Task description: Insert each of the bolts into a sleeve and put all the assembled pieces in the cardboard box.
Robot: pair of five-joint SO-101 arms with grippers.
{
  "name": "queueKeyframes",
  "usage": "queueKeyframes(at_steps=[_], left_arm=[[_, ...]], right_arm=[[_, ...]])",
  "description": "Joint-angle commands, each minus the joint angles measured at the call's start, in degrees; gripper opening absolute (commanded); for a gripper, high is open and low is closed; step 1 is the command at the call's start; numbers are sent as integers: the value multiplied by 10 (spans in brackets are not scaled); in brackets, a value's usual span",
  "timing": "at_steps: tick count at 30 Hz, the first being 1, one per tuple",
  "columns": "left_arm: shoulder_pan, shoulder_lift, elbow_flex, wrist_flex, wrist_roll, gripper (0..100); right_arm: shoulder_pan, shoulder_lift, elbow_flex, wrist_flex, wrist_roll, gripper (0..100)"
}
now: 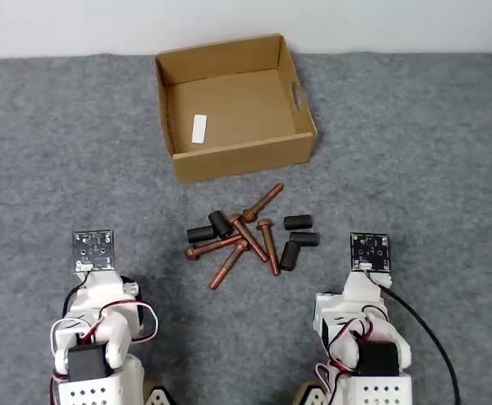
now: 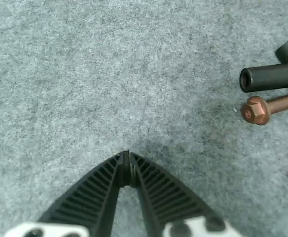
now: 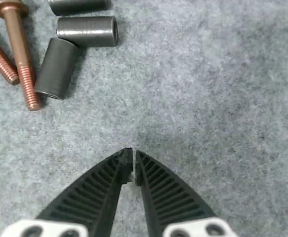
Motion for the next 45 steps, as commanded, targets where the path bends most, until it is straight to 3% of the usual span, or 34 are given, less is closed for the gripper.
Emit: queueKeyframes(at_steps=[1, 34, 45], left_arm=[[-3, -6, -3, 3, 4, 6], [-3, -6, -3, 3, 4, 6], [-3, -6, -3, 3, 4, 6]], right_arm=[[0, -7, 11, 5, -6, 9], [-104, -7, 11, 5, -9, 9], [-47, -7, -41, -43, -4, 11]])
